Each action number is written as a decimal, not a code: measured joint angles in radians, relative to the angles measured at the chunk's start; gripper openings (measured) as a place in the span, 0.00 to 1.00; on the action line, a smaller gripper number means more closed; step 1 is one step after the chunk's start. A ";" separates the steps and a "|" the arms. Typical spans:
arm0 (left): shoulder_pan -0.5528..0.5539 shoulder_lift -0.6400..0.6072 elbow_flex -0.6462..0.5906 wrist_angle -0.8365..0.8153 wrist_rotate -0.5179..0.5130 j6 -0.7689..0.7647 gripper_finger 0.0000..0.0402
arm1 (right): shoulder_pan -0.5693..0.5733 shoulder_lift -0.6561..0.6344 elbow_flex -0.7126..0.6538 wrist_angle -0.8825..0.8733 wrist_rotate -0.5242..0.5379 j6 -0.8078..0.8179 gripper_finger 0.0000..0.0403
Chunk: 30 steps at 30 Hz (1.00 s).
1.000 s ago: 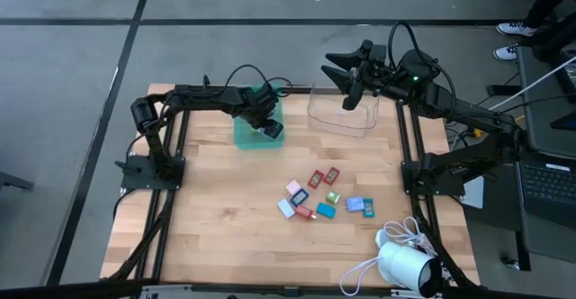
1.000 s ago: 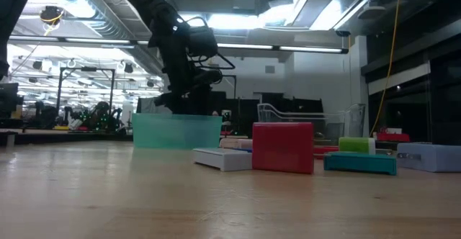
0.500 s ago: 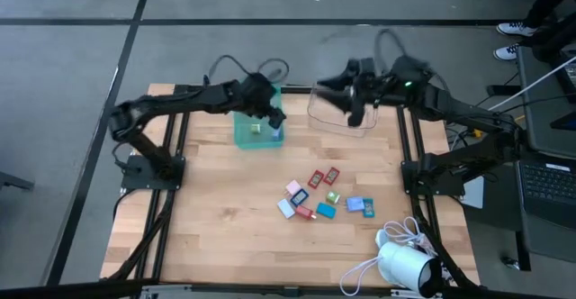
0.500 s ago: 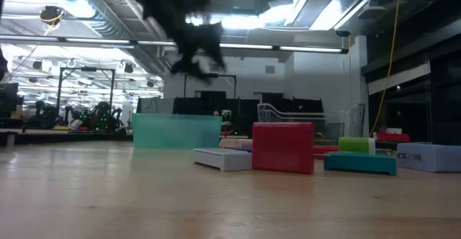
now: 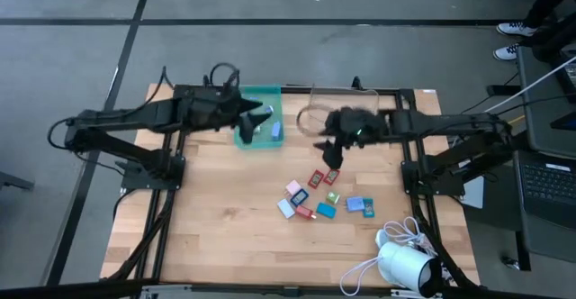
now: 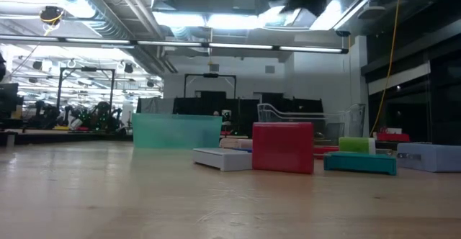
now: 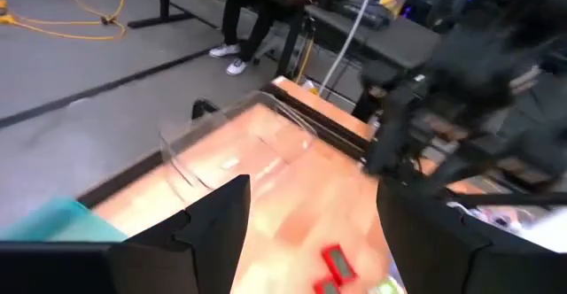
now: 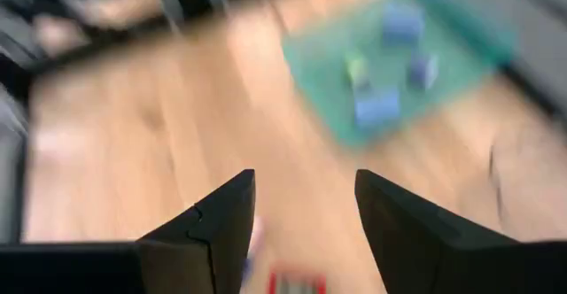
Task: Pick & Place Office items
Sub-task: Put the green charger adapter into the green bin
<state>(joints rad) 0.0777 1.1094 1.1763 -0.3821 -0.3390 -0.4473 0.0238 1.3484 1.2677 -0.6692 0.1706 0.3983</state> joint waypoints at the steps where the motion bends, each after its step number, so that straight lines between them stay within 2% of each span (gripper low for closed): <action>1: -0.040 -0.008 0.000 -0.026 -0.032 -0.017 0.60 | 0.013 0.009 -0.014 -0.046 0.017 0.030 0.50; 5: -0.176 -0.015 -0.001 -0.053 -0.181 -0.061 0.60 | 0.077 0.020 -0.096 -0.158 0.057 0.130 0.50; 12: -0.300 0.007 -0.001 -0.070 -0.332 -0.121 0.60 | 0.221 0.023 -0.259 -0.103 0.019 0.348 0.50; 15: -0.307 0.014 -0.001 -0.085 -0.331 -0.132 0.60 | 0.269 0.027 -0.311 -0.068 0.012 0.426 0.50; 20: -0.306 0.020 -0.001 -0.080 -0.299 -0.126 0.60 | 0.285 0.027 -0.362 -0.021 0.008 0.483 0.50; 24: -0.305 0.022 -0.001 -0.078 -0.290 -0.127 0.60 | 0.285 0.063 -0.389 -0.016 -0.030 0.485 0.50; 30: -0.305 0.028 -0.001 -0.083 -0.289 -0.118 0.60 | 0.285 0.146 -0.402 0.132 -0.085 0.454 0.50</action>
<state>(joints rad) -0.2276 1.1372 1.1755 -0.4649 -0.6278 -0.5655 0.3088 1.4944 0.8661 -0.5370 0.0854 0.8521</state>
